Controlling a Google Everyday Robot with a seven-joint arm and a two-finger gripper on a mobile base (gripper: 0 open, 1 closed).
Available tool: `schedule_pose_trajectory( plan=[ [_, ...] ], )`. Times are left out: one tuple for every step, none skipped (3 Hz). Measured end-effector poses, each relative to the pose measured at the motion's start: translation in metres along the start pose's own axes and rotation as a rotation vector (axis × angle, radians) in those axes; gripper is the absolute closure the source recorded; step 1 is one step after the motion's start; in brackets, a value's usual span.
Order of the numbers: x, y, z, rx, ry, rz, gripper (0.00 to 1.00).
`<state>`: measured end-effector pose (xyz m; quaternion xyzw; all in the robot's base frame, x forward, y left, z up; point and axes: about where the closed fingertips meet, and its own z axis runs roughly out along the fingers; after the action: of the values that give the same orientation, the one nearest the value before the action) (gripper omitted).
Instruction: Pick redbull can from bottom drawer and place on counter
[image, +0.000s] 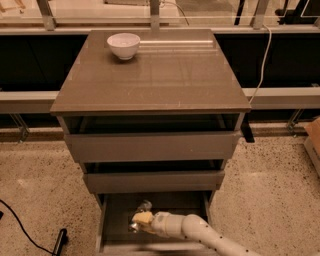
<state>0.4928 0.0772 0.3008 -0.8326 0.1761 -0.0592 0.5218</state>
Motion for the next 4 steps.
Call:
schedule_pose_trajectory(
  plan=[
    [0.014,-0.004,-0.009,0.059,0.022,0.050,1.00],
    [0.014,-0.007,-0.013,0.058,0.024,0.044,1.00],
    [0.012,-0.018,-0.027,0.051,0.032,0.024,1.00],
    [-0.006,-0.055,-0.051,0.089,-0.019,-0.057,1.00]
  ],
)
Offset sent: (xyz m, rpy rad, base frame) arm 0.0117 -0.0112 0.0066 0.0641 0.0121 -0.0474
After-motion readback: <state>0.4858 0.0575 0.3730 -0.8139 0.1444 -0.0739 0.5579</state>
